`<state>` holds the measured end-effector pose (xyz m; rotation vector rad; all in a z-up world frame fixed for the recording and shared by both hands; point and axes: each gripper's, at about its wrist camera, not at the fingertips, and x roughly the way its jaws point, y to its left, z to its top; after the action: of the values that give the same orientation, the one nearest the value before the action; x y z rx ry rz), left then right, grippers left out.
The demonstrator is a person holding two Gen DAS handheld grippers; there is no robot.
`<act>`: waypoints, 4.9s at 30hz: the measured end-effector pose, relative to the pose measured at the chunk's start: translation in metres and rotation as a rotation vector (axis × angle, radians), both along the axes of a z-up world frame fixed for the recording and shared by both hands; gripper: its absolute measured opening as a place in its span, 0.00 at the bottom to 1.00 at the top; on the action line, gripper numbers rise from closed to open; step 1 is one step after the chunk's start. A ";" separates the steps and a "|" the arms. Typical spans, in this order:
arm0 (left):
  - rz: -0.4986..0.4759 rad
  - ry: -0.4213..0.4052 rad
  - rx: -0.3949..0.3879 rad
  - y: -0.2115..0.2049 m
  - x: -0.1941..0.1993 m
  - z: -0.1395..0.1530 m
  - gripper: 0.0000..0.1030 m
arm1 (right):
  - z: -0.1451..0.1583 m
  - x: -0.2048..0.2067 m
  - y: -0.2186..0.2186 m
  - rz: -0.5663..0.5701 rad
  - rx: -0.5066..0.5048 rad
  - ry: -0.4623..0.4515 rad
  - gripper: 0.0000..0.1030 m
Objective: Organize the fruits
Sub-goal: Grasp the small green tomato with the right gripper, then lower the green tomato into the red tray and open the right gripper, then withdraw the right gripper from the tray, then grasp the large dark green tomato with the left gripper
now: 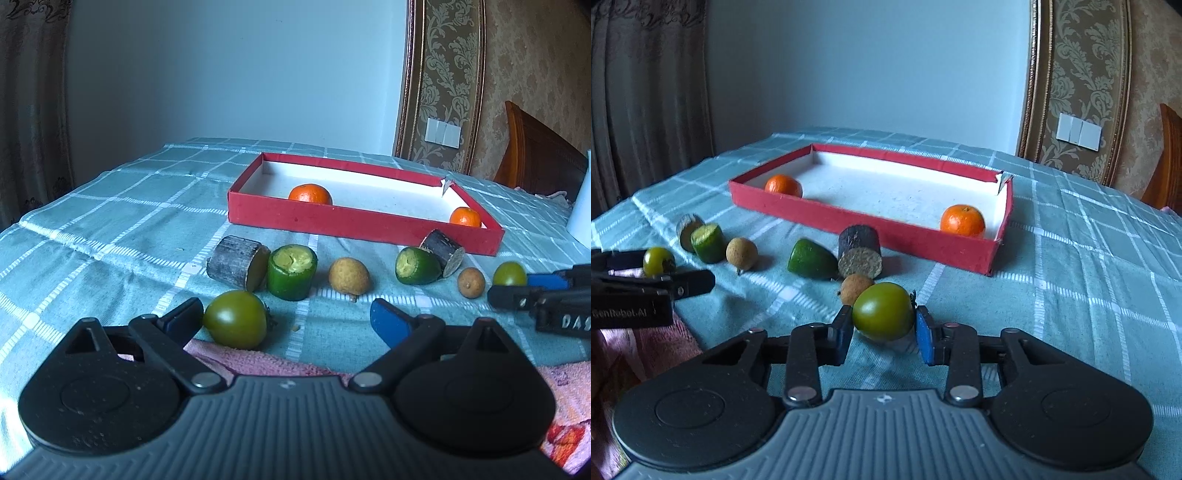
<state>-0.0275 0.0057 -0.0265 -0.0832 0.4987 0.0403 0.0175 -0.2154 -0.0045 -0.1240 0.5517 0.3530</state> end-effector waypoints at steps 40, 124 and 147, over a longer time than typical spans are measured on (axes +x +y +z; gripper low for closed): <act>-0.011 0.005 -0.005 0.000 0.002 0.000 0.94 | 0.000 -0.004 -0.056 -0.314 0.202 -0.057 0.74; -0.012 -0.024 0.022 0.000 -0.007 -0.002 0.70 | -0.013 0.024 -0.042 -0.395 0.034 0.115 0.95; 0.013 -0.034 0.047 0.008 -0.006 -0.003 0.31 | -0.013 0.025 -0.042 -0.395 0.034 0.115 0.96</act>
<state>-0.0337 0.0135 -0.0293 -0.0413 0.4631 0.0636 0.0423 -0.2569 -0.0176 0.0394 0.6681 -0.0160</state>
